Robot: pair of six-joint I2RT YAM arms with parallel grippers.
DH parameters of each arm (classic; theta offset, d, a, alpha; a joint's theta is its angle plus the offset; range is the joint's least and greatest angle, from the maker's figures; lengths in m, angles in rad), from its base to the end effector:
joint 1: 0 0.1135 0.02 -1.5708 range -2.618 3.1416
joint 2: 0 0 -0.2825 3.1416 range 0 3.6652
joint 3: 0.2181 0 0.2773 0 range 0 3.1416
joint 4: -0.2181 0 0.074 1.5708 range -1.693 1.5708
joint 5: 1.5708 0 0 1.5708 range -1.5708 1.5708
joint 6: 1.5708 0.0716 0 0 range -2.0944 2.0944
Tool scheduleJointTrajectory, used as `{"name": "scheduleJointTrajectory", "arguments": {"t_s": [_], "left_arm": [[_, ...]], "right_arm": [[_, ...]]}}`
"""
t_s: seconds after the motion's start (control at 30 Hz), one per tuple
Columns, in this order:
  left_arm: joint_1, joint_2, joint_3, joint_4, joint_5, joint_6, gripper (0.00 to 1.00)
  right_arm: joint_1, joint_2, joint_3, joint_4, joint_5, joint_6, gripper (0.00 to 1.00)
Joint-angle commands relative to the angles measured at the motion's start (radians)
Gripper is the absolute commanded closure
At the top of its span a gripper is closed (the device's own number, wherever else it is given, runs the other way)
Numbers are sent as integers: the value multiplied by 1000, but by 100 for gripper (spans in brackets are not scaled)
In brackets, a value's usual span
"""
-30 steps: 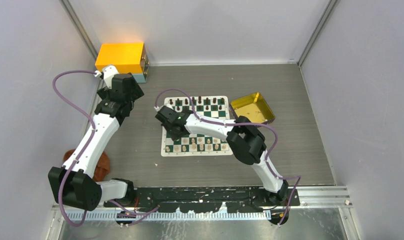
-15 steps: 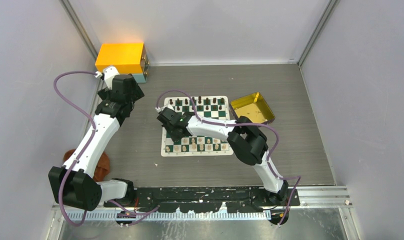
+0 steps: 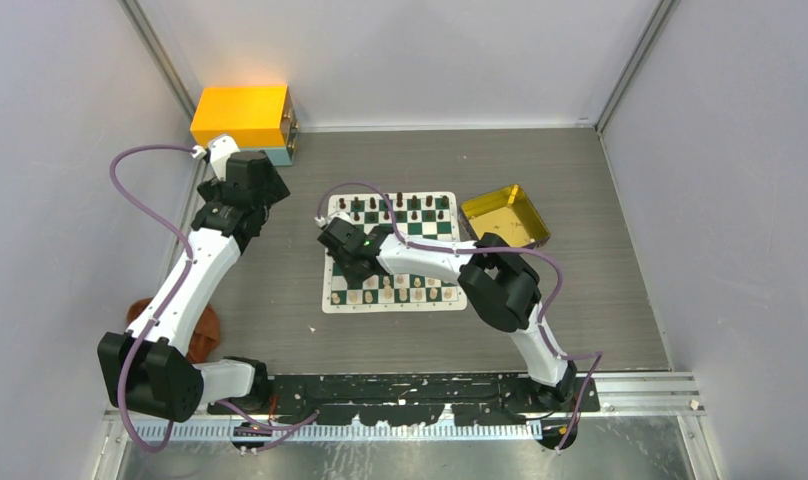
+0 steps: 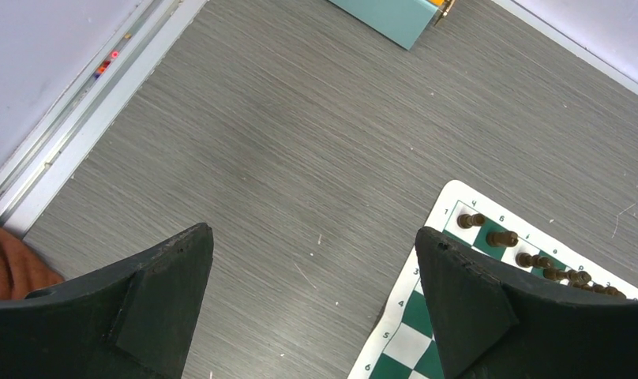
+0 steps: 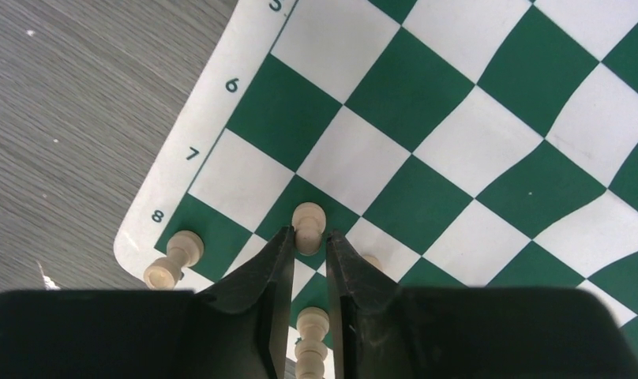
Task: Set up the chess pieces on the board
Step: Place the chess piece on the chessboard.
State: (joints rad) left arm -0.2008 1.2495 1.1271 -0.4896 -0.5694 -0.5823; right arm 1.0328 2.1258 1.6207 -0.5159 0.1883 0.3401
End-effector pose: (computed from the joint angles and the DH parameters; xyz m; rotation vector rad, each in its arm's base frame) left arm 0.3181 -0.0254 0.3309 -0.6968 1.9590 0.1482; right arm 0.2730 0.4313 0.1520 -0.8134 2.4568 0.2735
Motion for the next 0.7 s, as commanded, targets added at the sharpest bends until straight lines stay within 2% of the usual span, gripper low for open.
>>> {"name": "scheduleJointTrajectory", "arguments": {"t_s": [0.0, 0.17, 0.67], "left_arm": [[5, -27, 2, 35, 2, -19, 1], [5, -25, 9, 35, 3, -20, 1], [6, -29, 24, 29, 2, -19, 1]], "right_arm": [[4, -63, -4, -17, -1, -2, 71], [5, -73, 4, -24, -1, -12, 65], [12, -116, 72, -54, -18, -30, 63]]}}
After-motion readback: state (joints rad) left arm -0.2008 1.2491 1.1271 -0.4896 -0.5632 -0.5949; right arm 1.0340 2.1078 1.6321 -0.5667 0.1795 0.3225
